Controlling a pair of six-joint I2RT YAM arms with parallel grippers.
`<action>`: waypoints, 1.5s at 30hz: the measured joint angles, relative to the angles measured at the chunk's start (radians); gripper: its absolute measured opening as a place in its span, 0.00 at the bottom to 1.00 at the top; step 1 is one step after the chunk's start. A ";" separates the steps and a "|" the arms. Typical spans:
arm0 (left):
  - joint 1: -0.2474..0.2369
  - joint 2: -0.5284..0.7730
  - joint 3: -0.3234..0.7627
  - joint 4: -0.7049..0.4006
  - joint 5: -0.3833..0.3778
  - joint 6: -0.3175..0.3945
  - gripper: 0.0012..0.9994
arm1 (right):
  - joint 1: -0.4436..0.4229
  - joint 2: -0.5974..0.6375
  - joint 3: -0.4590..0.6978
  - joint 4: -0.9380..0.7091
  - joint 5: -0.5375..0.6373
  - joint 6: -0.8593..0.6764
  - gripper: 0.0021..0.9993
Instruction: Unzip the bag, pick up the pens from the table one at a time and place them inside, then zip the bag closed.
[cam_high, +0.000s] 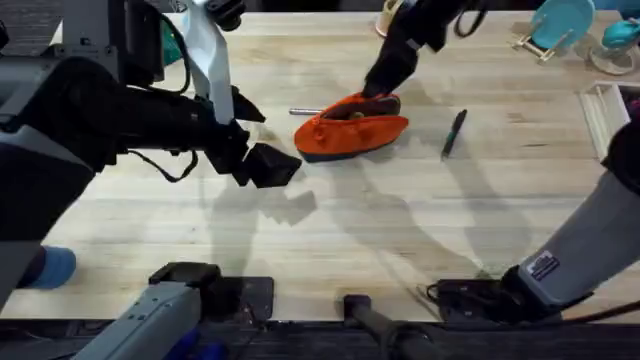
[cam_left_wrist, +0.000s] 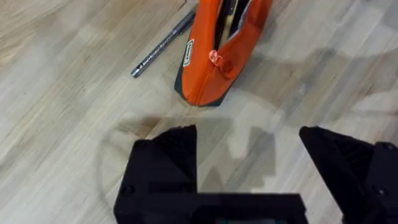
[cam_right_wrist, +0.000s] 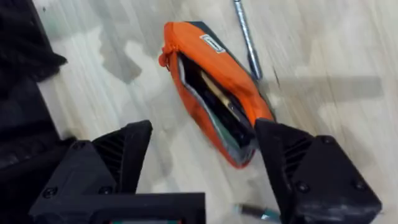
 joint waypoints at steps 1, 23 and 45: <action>0.000 0.000 0.000 0.000 0.000 0.000 1.00 | -0.009 -0.001 0.021 -0.019 0.000 0.016 1.00; 0.000 0.000 0.000 0.000 0.000 0.000 1.00 | -0.171 -0.001 0.134 -0.148 0.007 0.769 1.00; 0.000 0.000 0.000 0.000 0.000 0.000 1.00 | -0.182 -0.001 0.119 -0.148 0.515 1.189 1.00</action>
